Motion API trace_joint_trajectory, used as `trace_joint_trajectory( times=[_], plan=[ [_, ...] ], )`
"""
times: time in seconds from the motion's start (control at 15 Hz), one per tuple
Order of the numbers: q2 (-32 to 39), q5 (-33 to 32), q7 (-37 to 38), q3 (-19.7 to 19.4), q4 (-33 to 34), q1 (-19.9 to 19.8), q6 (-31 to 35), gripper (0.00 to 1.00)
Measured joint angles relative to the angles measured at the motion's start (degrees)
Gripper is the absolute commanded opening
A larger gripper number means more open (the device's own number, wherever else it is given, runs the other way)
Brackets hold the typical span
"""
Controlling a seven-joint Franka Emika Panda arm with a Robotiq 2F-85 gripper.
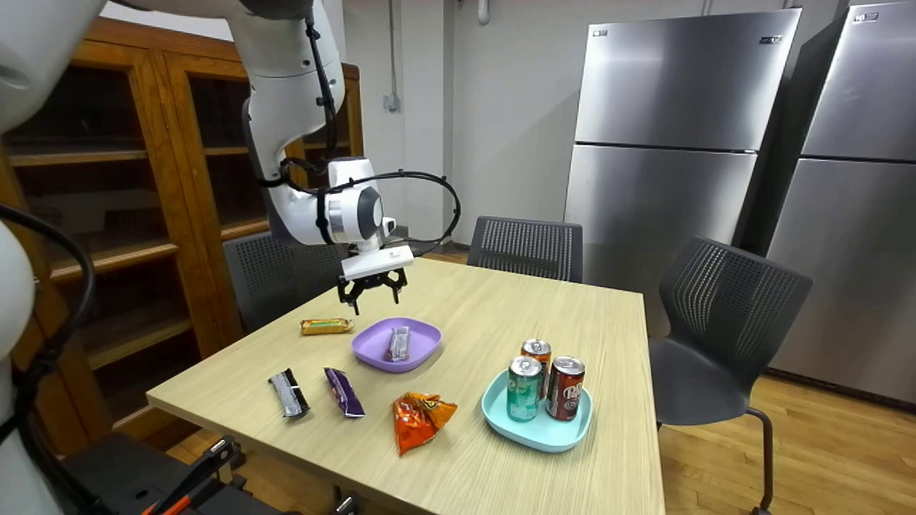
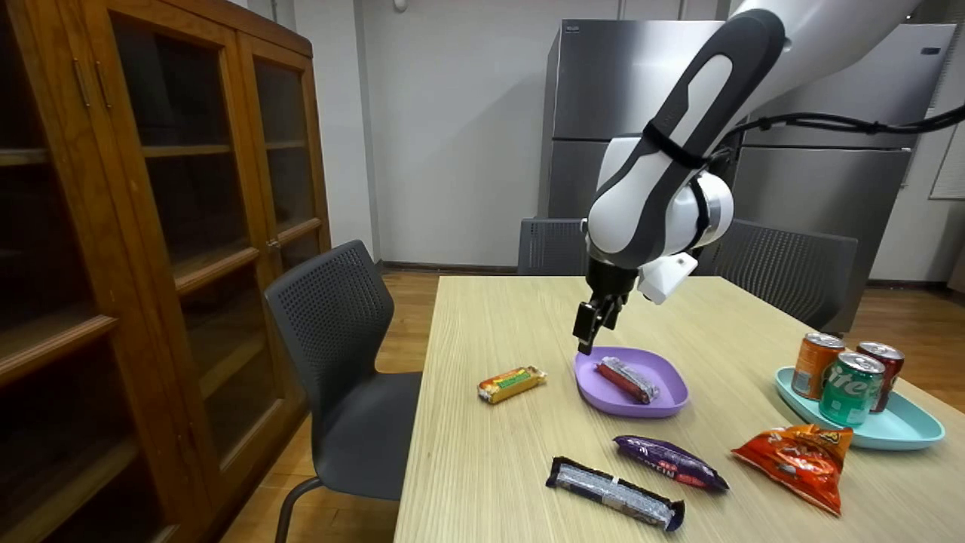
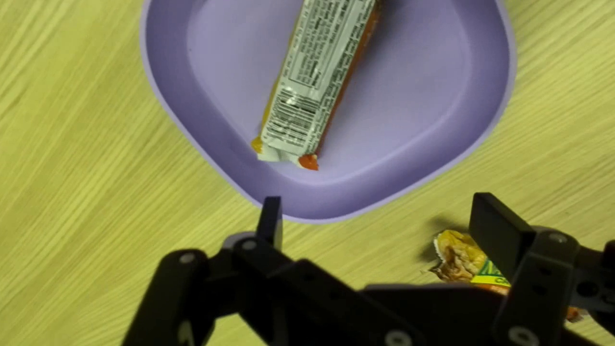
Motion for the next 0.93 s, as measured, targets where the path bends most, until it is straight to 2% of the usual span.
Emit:
trace_joint_trajectory(
  times=[0.47,0.93],
  plan=[
    [-0.9,-0.6,-6.4,5.2,-2.2,-0.1,0.0,1.0],
    [-0.4,-0.6,-6.5,5.2,-2.2,-0.2,0.0,1.0]
  ],
)
